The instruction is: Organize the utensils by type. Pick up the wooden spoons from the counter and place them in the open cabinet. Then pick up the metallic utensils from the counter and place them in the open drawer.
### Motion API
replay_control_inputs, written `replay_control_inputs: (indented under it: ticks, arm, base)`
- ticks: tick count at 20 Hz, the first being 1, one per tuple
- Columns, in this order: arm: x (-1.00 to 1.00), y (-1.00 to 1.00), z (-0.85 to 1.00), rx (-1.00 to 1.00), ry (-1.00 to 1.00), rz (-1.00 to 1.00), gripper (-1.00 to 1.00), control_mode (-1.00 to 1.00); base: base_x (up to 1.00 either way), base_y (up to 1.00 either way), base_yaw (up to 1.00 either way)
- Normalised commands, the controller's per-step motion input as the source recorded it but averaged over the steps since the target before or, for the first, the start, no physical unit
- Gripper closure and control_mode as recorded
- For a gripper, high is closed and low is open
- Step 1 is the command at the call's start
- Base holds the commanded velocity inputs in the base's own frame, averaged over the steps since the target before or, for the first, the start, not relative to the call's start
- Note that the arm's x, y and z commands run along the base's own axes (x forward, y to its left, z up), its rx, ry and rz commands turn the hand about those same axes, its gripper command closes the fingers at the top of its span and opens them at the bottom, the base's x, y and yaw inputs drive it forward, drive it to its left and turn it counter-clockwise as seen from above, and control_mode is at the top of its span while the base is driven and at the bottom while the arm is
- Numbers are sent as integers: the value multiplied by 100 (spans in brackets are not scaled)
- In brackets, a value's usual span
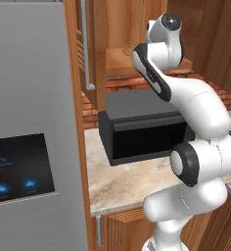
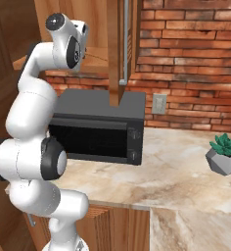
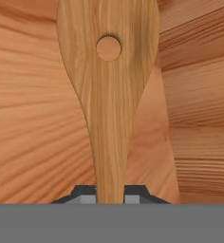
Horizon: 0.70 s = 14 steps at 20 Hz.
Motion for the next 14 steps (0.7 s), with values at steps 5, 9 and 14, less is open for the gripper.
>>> replay_control_inputs:
  ticks: [5, 9, 14]
  arm:
    - [56, -1, 0, 0, 1, 0, 100, -100]
    - [54, -3, 0, 0, 1, 0, 100, -100]
    - [58, -2, -15, 0, -1, 0, 100, -100]
  base:
    - [0, 0, 0]
    - [0, 0, 0]
    - [0, 0, 0]
